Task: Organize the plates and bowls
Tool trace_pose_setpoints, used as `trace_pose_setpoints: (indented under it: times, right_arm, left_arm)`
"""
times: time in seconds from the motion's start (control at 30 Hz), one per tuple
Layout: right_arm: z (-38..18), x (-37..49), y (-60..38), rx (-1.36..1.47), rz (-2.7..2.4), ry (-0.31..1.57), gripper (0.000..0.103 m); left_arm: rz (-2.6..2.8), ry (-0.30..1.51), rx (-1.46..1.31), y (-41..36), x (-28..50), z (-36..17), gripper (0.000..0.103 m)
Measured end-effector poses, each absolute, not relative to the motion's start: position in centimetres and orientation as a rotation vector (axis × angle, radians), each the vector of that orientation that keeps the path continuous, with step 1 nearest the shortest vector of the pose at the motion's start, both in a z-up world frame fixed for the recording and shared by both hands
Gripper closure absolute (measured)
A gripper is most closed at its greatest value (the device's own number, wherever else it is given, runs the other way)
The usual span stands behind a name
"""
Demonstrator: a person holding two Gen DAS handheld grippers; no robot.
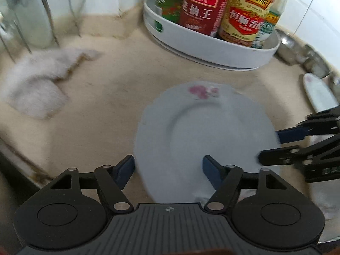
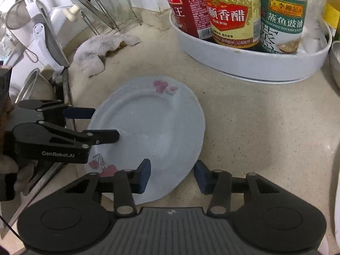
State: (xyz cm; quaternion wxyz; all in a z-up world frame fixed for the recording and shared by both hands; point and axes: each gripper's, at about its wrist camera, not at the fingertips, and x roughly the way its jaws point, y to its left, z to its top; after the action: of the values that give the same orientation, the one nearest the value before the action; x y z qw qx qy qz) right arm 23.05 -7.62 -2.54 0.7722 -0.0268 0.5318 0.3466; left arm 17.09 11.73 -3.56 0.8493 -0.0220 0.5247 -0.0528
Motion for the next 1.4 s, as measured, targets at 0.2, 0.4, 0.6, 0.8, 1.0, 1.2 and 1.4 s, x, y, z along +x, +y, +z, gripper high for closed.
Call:
trace_pose_setpoints:
  times: [0.2, 0.4, 0.6, 0.8, 1.0, 1.2, 1.4]
  right_arm:
    - [-2.3, 22.6, -8.1, -0.062, 0.734, 1.163, 0.069]
    - [-2.2, 22.5, -8.0, -0.045, 0.71, 1.179, 0.07]
    - [-2.1, 22.5, -8.8, -0.005, 0.673, 1.176, 0.07]
    - [-2.0, 22.0, -8.9, -0.012, 0.66, 1.165, 0.07]
    - [-1.9, 21.3, -9.6, -0.002, 0.655, 1.13, 0.07]
    - [-2.1, 21.5, -9.8, 0.005, 0.637, 1.112, 0.07]
    - [-1.9, 22.8, -10.0, -0.017, 0.602, 1.116, 0.07]
  left_arm:
    - [-0.165, 1.11, -0.009, 11.8, 16.8, -3.7, 0.026]
    - [-0.14, 1.122, 0.0, 11.0, 16.8, -3.7, 0.024]
    - [-0.155, 1.106, -0.006, 10.8, 16.6, -3.4, 0.029]
    - [-0.16, 1.089, 0.023, 10.0, 16.5, -3.6, 0.028]
    - [-0.177, 1.068, 0.007, 9.9, 16.4, -3.6, 0.03]
    - [-0.217, 1.046, -0.001, 10.4, 16.5, -3.9, 0.032]
    - [-0.207, 1.059, 0.03, 11.2, 18.8, -4.1, 0.014]
